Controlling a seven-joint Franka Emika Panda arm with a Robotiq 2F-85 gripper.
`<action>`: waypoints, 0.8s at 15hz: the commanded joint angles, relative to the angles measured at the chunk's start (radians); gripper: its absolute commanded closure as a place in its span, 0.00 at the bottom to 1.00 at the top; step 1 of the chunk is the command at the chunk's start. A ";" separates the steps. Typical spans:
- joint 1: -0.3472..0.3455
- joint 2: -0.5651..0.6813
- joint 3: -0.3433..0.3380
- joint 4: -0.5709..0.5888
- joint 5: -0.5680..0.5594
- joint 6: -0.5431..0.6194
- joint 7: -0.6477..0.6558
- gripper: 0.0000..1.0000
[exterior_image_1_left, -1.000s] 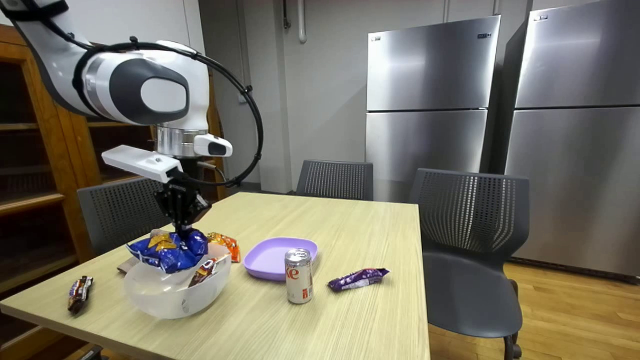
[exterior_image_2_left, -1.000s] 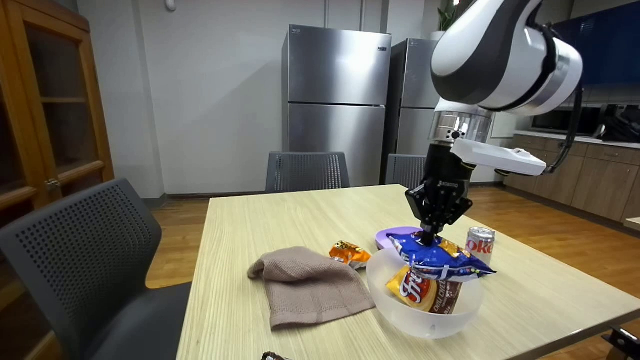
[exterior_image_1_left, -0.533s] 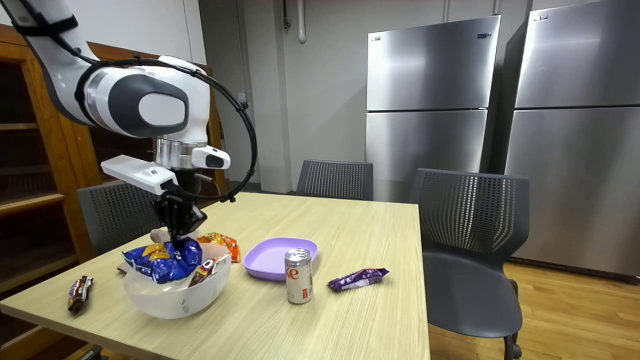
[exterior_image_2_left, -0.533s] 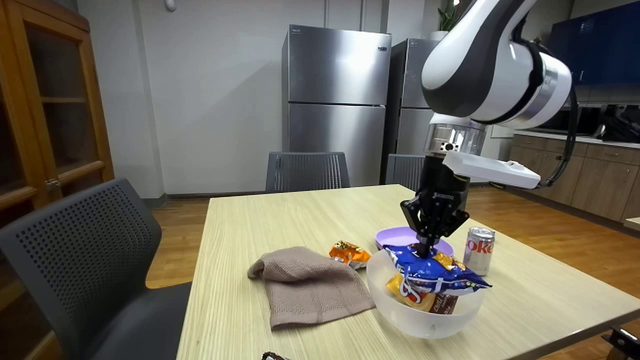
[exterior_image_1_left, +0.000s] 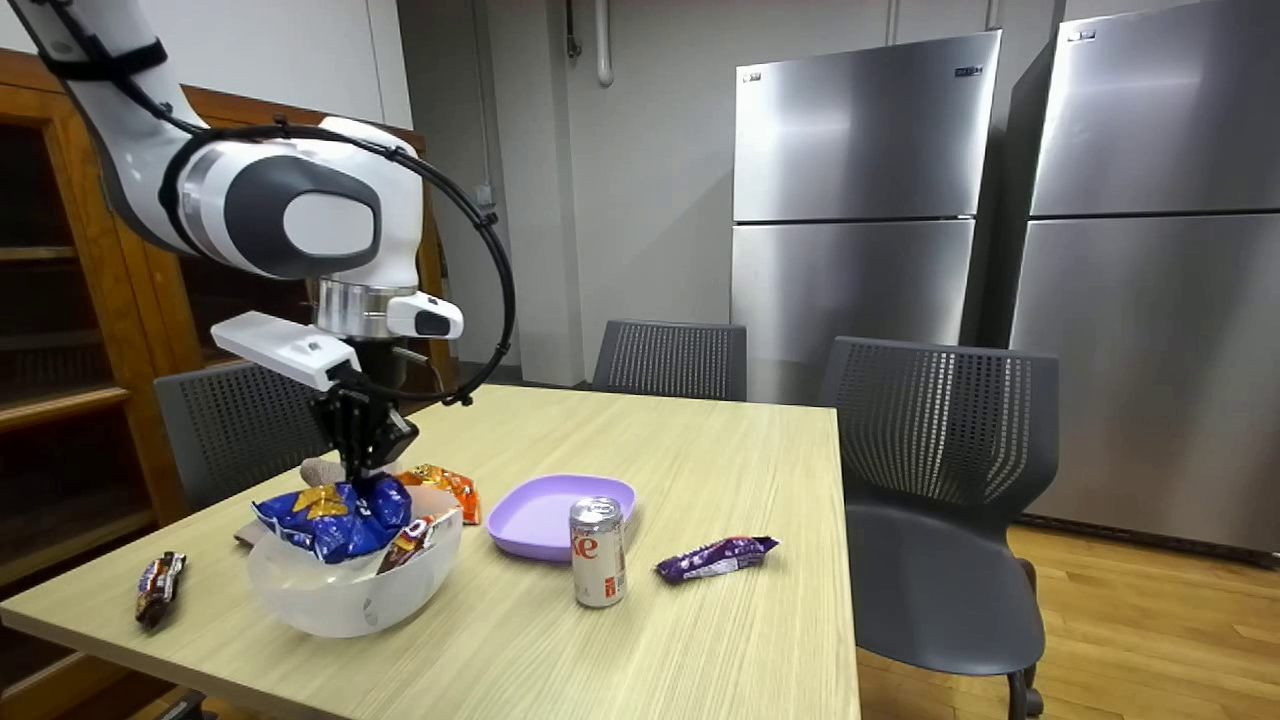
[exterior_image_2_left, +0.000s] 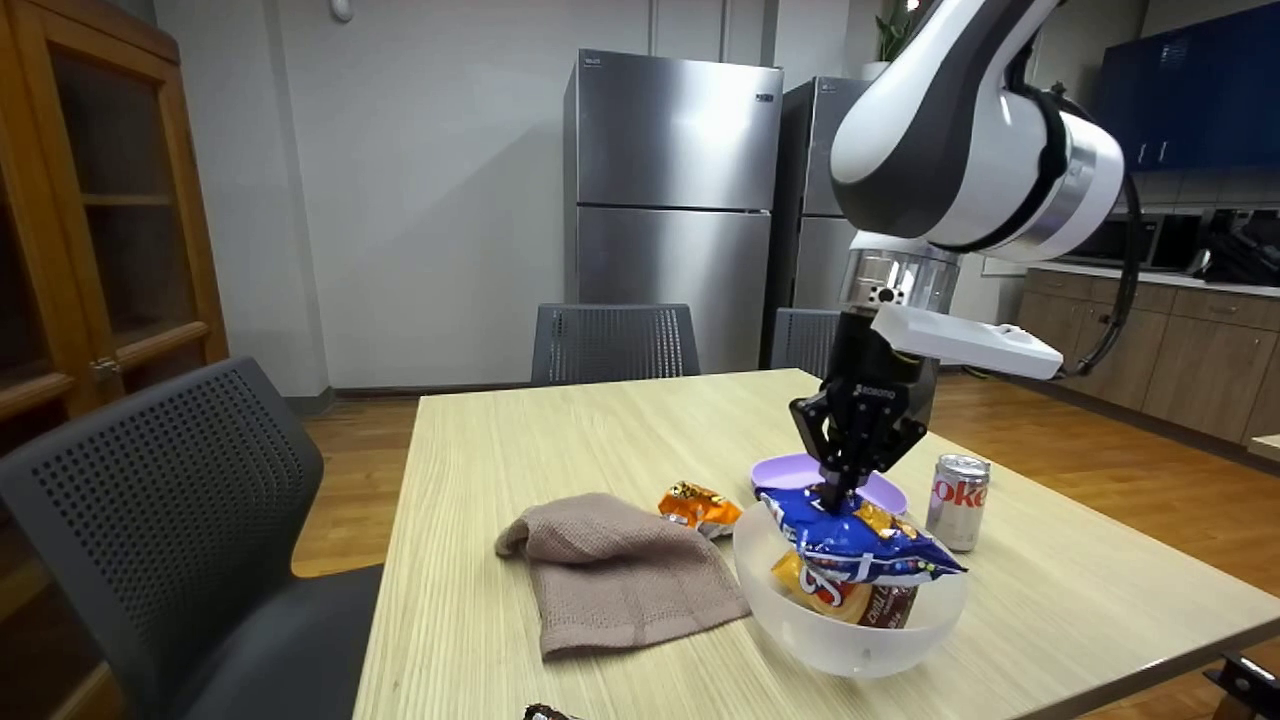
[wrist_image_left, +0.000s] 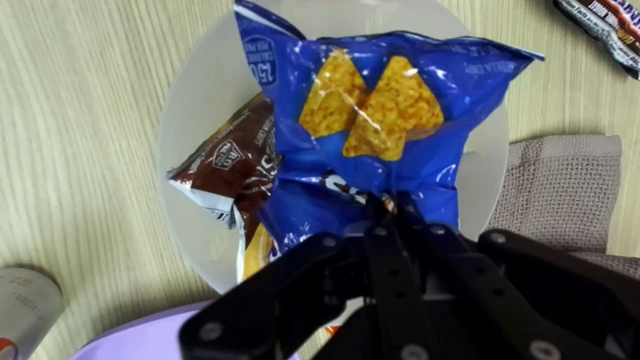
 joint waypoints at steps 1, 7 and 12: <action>-0.014 0.004 0.017 0.018 0.008 0.001 0.013 0.60; -0.054 -0.069 -0.019 0.021 -0.009 -0.051 0.016 0.15; -0.111 -0.084 -0.083 0.054 -0.021 -0.084 0.031 0.00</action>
